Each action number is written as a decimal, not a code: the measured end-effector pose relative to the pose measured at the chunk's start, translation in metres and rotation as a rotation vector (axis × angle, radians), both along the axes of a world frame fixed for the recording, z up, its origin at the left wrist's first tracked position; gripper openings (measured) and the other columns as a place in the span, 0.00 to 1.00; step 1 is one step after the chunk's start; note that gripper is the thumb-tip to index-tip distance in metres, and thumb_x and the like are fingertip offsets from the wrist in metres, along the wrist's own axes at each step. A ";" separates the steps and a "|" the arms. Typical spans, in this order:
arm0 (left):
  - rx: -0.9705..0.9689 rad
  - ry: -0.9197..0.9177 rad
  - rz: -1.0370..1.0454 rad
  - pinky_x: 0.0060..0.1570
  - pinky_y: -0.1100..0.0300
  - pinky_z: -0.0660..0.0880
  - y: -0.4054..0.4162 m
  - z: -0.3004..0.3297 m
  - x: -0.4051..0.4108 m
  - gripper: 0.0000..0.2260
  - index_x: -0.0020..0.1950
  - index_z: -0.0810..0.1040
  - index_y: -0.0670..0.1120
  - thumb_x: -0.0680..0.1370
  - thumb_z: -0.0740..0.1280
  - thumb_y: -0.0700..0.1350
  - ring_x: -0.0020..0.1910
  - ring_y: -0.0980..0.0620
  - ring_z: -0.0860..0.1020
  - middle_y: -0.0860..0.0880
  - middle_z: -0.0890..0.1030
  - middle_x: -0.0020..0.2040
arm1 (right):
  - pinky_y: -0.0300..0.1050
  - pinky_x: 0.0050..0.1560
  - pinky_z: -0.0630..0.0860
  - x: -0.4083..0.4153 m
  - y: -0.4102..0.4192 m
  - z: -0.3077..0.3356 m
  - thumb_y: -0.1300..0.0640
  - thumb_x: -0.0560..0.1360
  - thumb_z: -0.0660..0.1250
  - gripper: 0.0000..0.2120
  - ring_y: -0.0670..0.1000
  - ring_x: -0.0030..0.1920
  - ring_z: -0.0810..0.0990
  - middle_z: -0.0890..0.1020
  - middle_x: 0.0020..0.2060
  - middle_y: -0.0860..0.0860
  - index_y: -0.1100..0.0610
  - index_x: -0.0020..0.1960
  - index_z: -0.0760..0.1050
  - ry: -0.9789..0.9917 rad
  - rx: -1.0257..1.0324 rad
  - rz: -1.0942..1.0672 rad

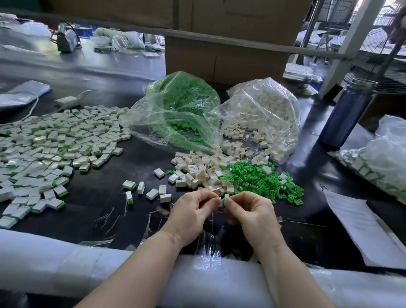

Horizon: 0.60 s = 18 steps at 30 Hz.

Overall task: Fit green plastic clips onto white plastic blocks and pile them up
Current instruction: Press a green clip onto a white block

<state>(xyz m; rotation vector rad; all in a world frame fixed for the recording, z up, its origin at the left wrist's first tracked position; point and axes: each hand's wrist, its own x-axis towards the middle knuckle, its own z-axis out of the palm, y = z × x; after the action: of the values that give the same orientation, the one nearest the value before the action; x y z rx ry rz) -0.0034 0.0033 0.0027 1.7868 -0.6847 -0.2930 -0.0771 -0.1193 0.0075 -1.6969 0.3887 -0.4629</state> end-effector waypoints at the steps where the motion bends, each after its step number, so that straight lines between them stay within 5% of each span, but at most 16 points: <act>1: 0.005 0.003 -0.007 0.50 0.59 0.75 0.000 0.000 0.000 0.04 0.46 0.80 0.46 0.77 0.65 0.42 0.41 0.53 0.77 0.51 0.80 0.39 | 0.41 0.33 0.77 0.001 0.001 0.000 0.63 0.72 0.70 0.05 0.46 0.30 0.77 0.80 0.29 0.51 0.60 0.37 0.79 0.012 -0.007 -0.008; 9: 0.033 -0.013 -0.014 0.42 0.74 0.71 0.001 -0.001 0.000 0.04 0.44 0.82 0.45 0.76 0.67 0.41 0.38 0.61 0.77 0.53 0.81 0.39 | 0.36 0.28 0.74 0.000 0.002 0.001 0.66 0.73 0.69 0.08 0.41 0.25 0.74 0.77 0.26 0.49 0.60 0.35 0.77 0.069 -0.069 0.024; 18: 0.125 -0.126 -0.028 0.49 0.62 0.72 0.001 -0.001 -0.002 0.05 0.47 0.83 0.43 0.76 0.68 0.43 0.42 0.56 0.75 0.53 0.77 0.39 | 0.40 0.29 0.72 -0.001 -0.002 0.000 0.65 0.72 0.69 0.09 0.45 0.26 0.72 0.76 0.26 0.51 0.59 0.33 0.76 0.134 -0.149 0.042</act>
<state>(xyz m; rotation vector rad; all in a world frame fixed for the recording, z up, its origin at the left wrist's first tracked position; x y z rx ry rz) -0.0053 0.0048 0.0019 1.9288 -0.7963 -0.2480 -0.0780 -0.1211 0.0072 -1.8836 0.4231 -0.3553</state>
